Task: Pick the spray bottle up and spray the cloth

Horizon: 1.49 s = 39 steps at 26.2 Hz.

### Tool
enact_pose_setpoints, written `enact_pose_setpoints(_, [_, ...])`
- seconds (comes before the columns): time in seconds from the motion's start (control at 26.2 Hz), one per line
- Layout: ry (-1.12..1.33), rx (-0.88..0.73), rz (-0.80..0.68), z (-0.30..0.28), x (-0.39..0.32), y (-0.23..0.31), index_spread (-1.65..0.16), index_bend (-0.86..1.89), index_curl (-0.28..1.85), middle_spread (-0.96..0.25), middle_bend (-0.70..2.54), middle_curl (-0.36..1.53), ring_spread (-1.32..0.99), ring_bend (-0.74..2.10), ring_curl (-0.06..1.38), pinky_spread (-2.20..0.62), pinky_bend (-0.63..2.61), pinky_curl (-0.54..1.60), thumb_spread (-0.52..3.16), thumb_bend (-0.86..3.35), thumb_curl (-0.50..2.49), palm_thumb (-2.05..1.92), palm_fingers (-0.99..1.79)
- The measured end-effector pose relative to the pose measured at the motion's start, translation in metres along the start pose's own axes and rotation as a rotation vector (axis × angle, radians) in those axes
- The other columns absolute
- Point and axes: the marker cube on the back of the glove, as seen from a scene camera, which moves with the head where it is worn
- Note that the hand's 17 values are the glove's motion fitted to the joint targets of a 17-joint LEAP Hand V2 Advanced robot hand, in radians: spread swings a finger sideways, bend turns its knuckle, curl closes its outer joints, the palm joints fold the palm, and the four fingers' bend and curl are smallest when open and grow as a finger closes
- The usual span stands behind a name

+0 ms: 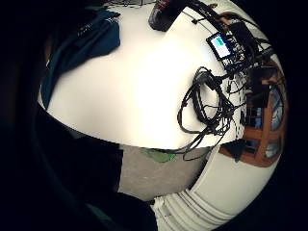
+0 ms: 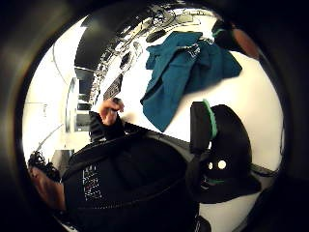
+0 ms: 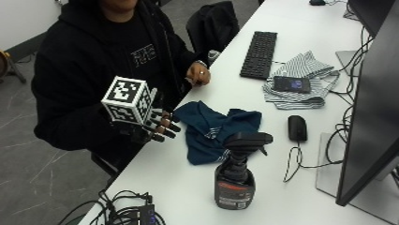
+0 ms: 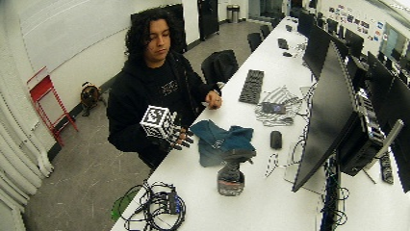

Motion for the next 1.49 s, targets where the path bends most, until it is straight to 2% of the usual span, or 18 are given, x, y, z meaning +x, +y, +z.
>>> enact_pose_setpoints(0.38, [-0.007, 0.016, -0.024, 0.000, 0.009, -0.001, -0.32, 0.23, 0.21, -0.08, 0.28, 0.18, -0.10, 0.36, 0.19, 0.14, 0.20, 0.15, 0.94, 0.36, 0.17, 0.52, 0.54])
enact_pose_setpoints(0.57, [0.014, 0.029, -0.026, -0.011, 0.021, -0.010, -0.35, 0.19, 0.24, -0.09, 0.26, 0.21, -0.11, 0.35, 0.21, 0.14, 0.20, 0.18, 1.08, 0.36, 0.21, 0.53, 0.58])
enact_pose_setpoints(0.73, [0.075, 0.120, 0.010, -0.021, 0.037, -0.043, -0.36, 0.17, 0.25, -0.10, 0.25, 0.24, -0.13, 0.35, 0.22, 0.14, 0.22, 0.21, 1.16, 0.34, 0.23, 0.54, 0.63])
enact_pose_setpoints(0.96, [0.119, 0.186, 0.008, -0.077, 0.104, -0.054, -0.36, 0.15, 0.26, -0.12, 0.26, 0.27, -0.17, 0.38, 0.25, 0.10, 0.20, 0.23, 1.23, 0.34, 0.26, 0.58, 0.74])
enact_pose_setpoints(1.11, [0.035, 0.267, 0.069, -0.098, 0.126, -0.099, -0.36, 0.14, 0.27, -0.13, 0.27, 0.30, -0.19, 0.39, 0.27, 0.09, 0.19, 0.25, 1.26, 0.33, 0.28, 0.59, 0.76])
enact_pose_setpoints(1.26, [-0.074, 0.233, 0.063, -0.118, 0.155, -0.114, -0.35, 0.14, 0.28, -0.13, 0.27, 0.31, -0.19, 0.39, 0.29, 0.08, 0.20, 0.26, 1.26, 0.31, 0.30, 0.61, 0.77])
enact_pose_setpoints(1.49, [-0.298, 0.291, 0.101, -0.127, 0.164, -0.175, -0.35, 0.09, 0.26, -0.14, 0.27, 0.33, -0.20, 0.40, 0.31, 0.07, 0.23, 0.29, 1.24, 0.28, 0.33, 0.63, 0.74])
